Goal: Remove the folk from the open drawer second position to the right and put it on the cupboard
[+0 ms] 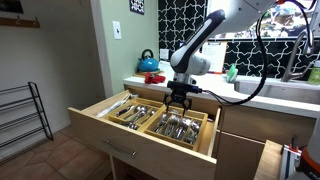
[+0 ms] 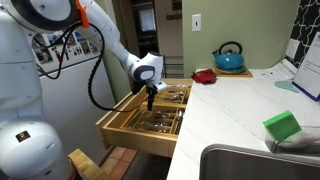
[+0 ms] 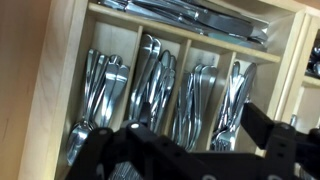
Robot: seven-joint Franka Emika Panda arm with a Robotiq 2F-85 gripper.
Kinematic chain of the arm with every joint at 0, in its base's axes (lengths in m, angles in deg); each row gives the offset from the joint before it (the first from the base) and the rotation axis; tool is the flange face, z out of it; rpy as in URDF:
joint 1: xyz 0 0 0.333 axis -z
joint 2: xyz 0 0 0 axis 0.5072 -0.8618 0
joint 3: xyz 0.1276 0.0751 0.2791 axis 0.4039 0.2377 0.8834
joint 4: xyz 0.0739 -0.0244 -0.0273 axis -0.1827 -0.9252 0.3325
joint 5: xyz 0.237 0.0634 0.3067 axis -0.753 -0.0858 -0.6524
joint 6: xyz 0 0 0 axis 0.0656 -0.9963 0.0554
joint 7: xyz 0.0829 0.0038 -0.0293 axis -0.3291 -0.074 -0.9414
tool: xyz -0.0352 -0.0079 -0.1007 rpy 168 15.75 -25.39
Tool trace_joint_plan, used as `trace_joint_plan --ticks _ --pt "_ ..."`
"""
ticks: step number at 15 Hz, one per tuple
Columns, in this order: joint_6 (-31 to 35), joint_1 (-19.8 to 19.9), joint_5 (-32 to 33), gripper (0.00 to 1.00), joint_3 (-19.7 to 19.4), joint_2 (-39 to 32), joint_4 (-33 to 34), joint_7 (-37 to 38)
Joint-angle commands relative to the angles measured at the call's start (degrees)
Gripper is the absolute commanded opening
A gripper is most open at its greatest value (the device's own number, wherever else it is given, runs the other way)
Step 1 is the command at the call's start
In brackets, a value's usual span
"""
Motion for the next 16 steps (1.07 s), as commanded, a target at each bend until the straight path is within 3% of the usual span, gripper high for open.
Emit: trace_joint_plan --ticks 1,4,6,9,13,16 --pt "0.22 -1.36 1.22 0.61 -1.39 -2.52 1.29 4.99" --pt "0.22 -1.46 1.47 0.41 -1.9 -3.97 1.86 6.91" --pt "0.36 -1.41 1.66 0.34 -2.29 -5.0 2.25 7.59" --pt "-0.1 -1.38 2.5 0.39 -3.15 -6.49 2.95 9.02" --pt "-1.39 -1.32 4.55 0.34 -4.58 -8.63 3.54 10.74" --pt "-1.96 -1.61 6.69 0.38 -5.51 -9.88 3.87 12.3"
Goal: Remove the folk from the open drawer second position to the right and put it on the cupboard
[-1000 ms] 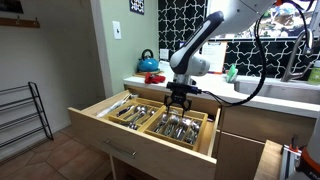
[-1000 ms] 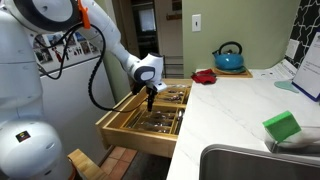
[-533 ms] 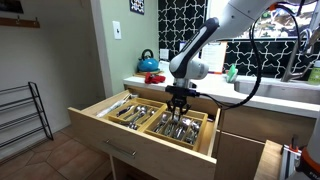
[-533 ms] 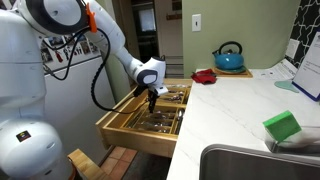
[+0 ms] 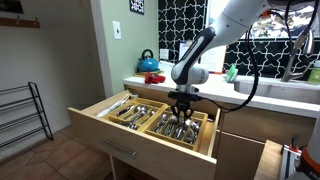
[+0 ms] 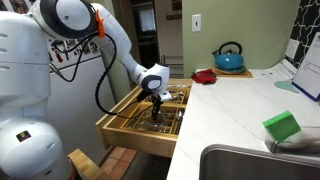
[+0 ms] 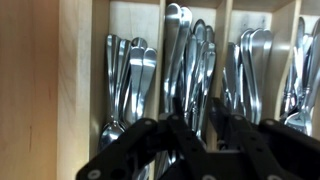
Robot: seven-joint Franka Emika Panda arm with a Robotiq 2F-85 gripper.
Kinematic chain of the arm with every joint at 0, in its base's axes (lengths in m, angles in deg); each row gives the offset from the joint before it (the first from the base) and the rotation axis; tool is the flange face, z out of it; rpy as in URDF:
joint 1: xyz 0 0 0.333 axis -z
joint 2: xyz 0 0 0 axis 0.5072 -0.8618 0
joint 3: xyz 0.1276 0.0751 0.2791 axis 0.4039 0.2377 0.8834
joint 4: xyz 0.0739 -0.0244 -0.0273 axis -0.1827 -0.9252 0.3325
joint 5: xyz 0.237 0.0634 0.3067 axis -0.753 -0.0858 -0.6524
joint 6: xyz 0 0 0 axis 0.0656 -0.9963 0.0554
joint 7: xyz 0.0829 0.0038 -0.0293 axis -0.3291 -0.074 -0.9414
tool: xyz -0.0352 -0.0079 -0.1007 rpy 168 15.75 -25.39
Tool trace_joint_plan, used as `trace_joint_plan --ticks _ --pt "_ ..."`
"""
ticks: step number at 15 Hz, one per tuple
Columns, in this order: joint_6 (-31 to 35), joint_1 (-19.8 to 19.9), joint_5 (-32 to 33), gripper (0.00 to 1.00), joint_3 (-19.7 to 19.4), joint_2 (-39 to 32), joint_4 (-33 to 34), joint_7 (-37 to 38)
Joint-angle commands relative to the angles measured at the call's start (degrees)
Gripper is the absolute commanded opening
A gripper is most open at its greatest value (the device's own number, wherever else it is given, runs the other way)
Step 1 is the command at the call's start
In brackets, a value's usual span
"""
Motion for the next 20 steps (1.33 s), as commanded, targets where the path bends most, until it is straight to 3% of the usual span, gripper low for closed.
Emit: trace_joint_plan --ticks 1,2,8,20 --pt "-1.89 -1.21 3.18 0.36 -1.68 -2.23 1.62 3.2" --pt "-2.03 -1.29 3.73 0.39 -1.81 -2.73 1.93 3.76" --pt "-3.0 -1.34 3.36 0.31 -1.33 -5.02 4.63 3.61" --pt "-6.17 -2.3 4.65 0.33 -1.92 -9.05 8.53 5.11"
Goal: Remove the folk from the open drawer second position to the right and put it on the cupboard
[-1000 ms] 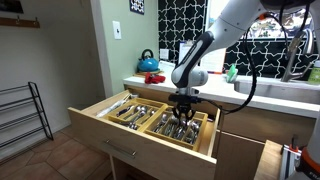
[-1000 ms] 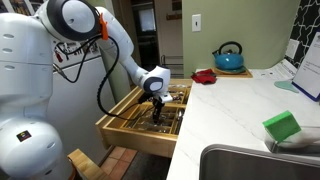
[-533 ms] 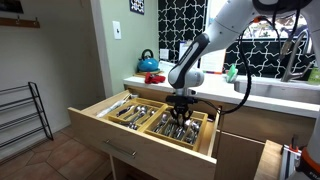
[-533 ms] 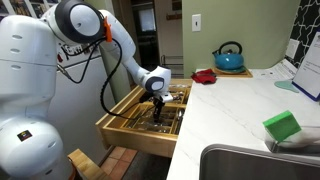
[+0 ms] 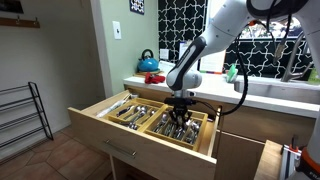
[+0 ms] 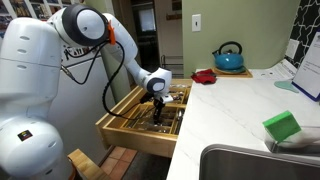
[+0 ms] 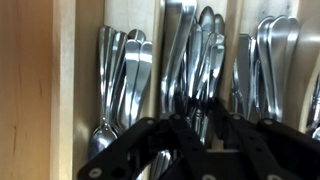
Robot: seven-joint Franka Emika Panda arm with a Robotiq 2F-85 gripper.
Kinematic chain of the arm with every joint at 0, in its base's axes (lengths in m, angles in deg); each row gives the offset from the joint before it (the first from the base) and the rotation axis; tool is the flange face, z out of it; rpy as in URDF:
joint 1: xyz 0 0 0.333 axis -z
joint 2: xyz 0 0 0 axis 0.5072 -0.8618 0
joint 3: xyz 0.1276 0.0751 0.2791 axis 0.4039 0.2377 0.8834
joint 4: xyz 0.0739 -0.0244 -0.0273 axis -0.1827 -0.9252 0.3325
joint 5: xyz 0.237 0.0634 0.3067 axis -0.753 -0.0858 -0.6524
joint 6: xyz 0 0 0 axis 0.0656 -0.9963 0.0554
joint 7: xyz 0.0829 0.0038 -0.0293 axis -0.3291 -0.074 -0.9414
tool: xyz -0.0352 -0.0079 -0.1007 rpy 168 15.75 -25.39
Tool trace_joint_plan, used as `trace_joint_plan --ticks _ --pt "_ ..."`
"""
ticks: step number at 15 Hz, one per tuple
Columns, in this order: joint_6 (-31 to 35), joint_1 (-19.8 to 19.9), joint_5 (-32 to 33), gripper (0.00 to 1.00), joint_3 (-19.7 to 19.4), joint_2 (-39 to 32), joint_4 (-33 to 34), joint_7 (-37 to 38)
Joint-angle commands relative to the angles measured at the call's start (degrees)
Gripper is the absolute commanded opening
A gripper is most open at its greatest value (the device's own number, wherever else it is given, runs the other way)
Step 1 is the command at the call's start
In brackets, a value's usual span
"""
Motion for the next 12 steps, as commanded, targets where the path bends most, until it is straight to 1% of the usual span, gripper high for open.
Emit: trace_joint_plan --ticks 1,6,7,9,12 --pt "-2.22 -1.01 1.46 0.33 -1.08 -1.9 2.0 1.71" --pt "-3.67 -1.25 2.47 0.38 -1.68 -2.42 2.8 2.64" --pt "-4.02 -1.3 2.78 0.4 -1.8 -2.41 2.83 2.83" --pt "-3.98 -1.36 3.35 0.41 -2.08 -2.2 2.58 3.21" --pt "-3.83 -1.4 4.02 0.39 -2.37 -2.25 2.32 3.62"
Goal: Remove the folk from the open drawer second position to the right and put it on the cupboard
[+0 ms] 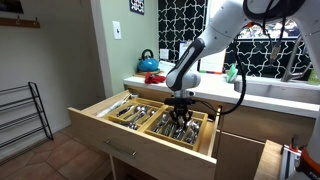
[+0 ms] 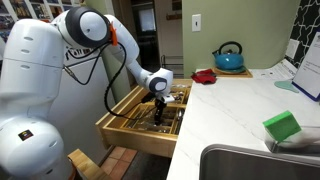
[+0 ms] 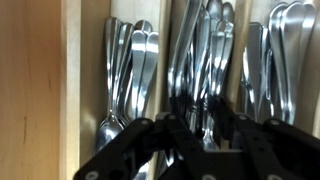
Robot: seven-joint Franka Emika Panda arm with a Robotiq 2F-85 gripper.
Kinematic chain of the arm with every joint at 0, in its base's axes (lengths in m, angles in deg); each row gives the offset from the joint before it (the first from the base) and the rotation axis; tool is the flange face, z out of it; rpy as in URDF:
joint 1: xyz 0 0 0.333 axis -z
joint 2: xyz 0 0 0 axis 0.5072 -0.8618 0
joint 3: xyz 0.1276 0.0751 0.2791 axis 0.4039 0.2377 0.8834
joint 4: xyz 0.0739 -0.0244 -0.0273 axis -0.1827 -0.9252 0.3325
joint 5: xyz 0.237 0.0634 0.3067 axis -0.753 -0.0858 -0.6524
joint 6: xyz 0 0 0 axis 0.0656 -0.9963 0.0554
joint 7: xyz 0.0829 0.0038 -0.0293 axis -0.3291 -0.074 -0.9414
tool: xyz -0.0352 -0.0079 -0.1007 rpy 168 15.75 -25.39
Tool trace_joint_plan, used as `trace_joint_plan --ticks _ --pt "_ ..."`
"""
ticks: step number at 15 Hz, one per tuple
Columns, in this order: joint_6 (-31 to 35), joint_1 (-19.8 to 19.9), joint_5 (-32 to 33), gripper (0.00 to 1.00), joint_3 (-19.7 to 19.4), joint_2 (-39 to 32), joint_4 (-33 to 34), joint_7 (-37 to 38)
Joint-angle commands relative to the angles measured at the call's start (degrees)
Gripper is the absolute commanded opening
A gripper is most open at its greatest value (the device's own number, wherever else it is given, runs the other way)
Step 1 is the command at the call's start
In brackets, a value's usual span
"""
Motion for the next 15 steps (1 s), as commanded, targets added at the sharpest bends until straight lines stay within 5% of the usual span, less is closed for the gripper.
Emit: trace_joint_plan --ticks 1,8,15 --pt "-0.99 -0.75 1.71 0.36 -1.1 -0.99 0.23 1.47" --pt "-0.71 -0.91 1.73 0.03 -1.01 -1.22 0.69 1.32" --pt "-0.08 -1.03 2.16 0.02 -1.11 2.46 -1.55 0.68"
